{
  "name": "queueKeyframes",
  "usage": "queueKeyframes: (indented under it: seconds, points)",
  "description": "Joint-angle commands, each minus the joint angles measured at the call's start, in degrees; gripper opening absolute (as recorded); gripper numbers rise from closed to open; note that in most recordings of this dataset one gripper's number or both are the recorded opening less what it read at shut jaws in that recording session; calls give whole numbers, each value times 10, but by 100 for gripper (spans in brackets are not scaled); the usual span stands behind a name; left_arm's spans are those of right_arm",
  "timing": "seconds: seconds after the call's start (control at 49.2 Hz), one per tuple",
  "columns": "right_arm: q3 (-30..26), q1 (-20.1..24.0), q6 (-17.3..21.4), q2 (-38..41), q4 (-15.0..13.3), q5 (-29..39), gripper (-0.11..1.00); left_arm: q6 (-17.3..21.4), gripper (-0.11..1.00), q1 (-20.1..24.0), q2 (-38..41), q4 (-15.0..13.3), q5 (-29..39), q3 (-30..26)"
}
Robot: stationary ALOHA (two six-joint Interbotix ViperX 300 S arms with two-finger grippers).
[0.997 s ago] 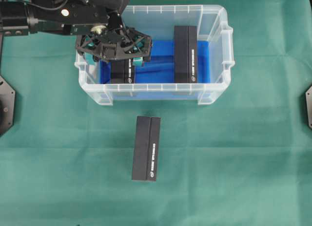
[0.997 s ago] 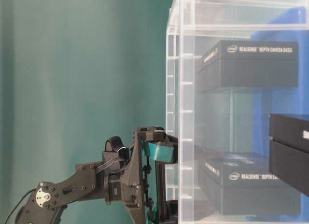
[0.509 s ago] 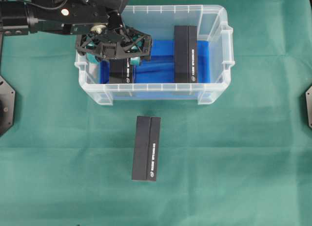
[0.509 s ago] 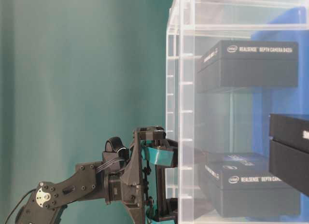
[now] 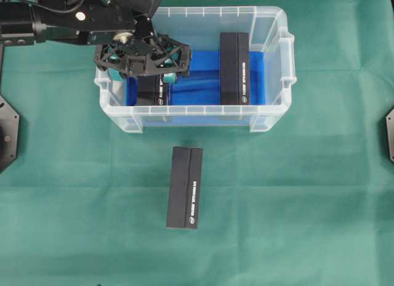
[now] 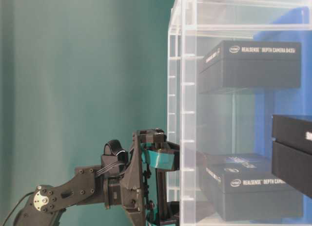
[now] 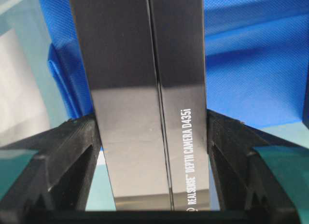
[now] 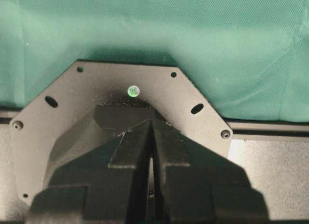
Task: Take the box out of the case with the left arm.
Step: 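Close the left gripper on the left box and lift it up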
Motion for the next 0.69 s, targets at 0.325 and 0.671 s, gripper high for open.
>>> queueKeyframes:
  seconds: [0.325,0.671]
  points:
    - [-14,0,1,4,1,1,1,0,62,-14,-53,-1,112,-110]
    - [-14,0,1,3,1,1,1,-4,62,-15,-89,0,247,-214]
